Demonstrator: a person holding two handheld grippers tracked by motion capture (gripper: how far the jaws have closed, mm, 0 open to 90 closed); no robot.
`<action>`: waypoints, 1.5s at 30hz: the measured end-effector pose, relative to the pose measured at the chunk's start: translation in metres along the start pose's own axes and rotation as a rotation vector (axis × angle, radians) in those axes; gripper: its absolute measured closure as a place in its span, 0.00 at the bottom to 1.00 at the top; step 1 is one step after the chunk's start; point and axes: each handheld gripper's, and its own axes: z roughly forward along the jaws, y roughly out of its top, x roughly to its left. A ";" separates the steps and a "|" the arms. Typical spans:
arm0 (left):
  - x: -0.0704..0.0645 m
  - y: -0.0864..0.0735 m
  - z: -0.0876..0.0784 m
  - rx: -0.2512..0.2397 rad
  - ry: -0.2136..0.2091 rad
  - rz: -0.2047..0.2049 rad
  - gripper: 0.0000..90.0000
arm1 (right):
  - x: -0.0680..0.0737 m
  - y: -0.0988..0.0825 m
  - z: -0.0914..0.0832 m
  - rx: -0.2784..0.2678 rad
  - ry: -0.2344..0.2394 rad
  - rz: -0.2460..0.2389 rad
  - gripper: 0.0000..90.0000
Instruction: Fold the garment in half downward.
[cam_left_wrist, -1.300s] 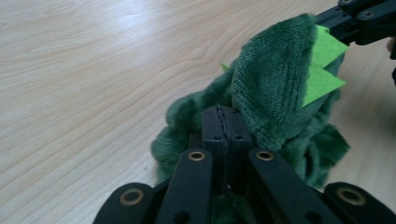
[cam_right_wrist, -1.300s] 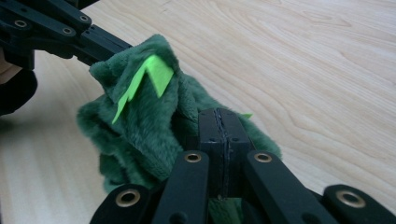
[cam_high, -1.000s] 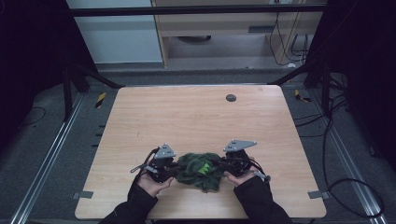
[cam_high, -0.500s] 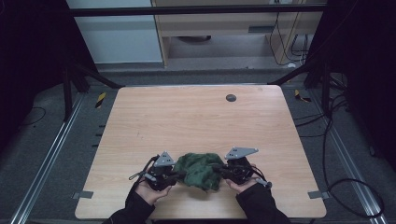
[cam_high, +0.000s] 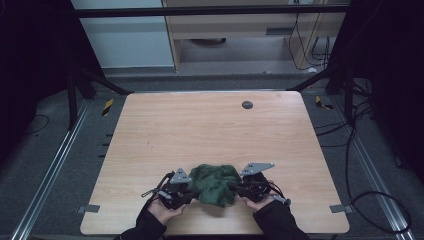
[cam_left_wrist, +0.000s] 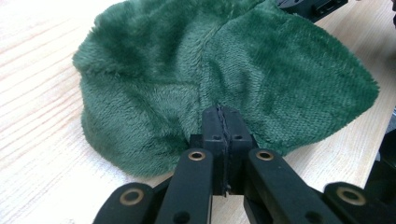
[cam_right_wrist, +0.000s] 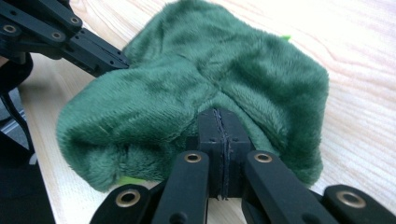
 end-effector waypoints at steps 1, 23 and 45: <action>0.000 0.000 0.001 0.003 0.001 0.002 1.00 | 0.000 -0.001 0.002 0.005 0.004 0.003 0.99; 0.017 -0.001 -0.032 -0.122 0.075 -0.065 0.90 | -0.012 0.003 -0.025 -0.133 -0.084 0.046 0.93; 0.075 -0.034 -0.065 -0.155 0.300 -0.190 0.56 | -0.066 -0.025 -0.060 -0.156 -0.309 0.179 0.56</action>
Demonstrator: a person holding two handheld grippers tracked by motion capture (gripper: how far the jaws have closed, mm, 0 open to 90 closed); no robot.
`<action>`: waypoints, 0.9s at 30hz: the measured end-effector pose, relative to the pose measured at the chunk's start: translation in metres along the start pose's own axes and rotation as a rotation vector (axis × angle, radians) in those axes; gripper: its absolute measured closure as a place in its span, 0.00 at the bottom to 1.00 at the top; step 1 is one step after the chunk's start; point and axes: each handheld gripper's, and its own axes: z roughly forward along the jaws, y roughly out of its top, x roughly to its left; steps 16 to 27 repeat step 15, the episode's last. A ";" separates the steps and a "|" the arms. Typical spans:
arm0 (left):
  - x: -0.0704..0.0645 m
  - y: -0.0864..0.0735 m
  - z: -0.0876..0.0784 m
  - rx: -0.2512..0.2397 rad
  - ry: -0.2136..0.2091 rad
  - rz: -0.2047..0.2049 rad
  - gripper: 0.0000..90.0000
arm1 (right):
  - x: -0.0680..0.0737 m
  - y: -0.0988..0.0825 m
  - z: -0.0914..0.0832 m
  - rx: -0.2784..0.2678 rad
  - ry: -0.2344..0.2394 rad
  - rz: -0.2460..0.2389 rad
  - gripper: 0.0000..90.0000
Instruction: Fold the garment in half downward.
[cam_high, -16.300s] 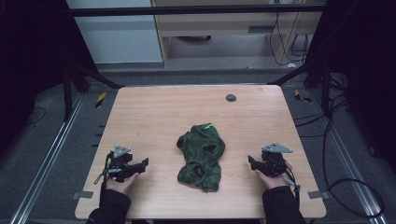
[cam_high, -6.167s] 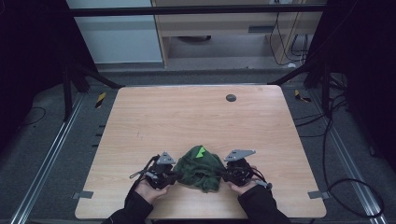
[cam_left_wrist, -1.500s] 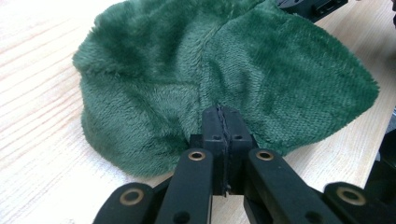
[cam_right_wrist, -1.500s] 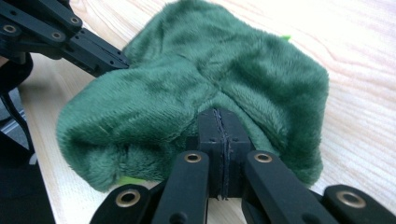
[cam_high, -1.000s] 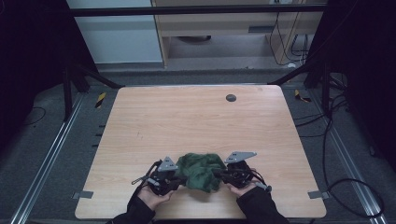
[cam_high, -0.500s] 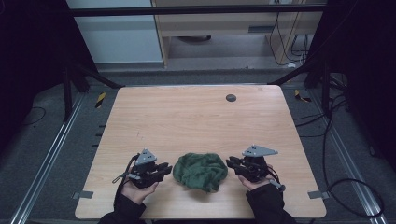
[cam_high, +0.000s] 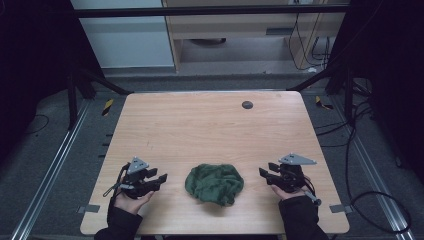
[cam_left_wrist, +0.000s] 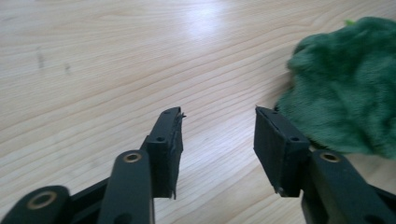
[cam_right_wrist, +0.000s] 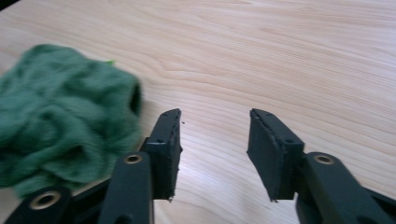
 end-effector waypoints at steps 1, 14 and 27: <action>0.003 -0.001 0.000 0.001 0.005 0.000 0.54 | -0.003 -0.001 0.000 -0.002 -0.009 0.006 0.55; 0.046 -0.014 0.000 -0.014 0.133 -0.032 0.38 | -0.030 -0.010 0.000 0.015 -0.081 0.072 0.35; 0.047 -0.014 -0.001 -0.016 0.137 -0.034 0.37 | -0.031 -0.010 0.001 0.014 -0.089 0.072 0.33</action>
